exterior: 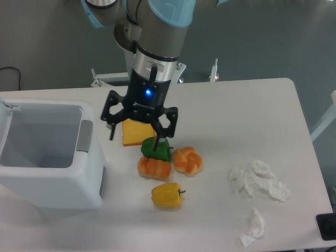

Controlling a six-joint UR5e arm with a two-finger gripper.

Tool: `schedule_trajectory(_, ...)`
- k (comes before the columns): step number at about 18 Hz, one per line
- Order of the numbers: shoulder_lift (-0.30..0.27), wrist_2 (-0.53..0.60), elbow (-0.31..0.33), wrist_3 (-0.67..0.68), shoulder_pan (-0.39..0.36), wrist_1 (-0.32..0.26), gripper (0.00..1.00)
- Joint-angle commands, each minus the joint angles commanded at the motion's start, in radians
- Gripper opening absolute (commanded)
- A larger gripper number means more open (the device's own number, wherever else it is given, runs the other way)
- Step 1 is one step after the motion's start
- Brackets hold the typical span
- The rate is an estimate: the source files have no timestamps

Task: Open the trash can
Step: 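Withdraw the gripper from the lid toward the bread slice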

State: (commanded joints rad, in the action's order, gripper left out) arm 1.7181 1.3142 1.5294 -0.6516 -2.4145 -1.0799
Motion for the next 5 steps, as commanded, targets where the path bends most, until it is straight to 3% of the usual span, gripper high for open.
schedule_trajectory(5, 0.005, 0.109, 0.002, -0.157, 0.002, 0.0, 1.0)
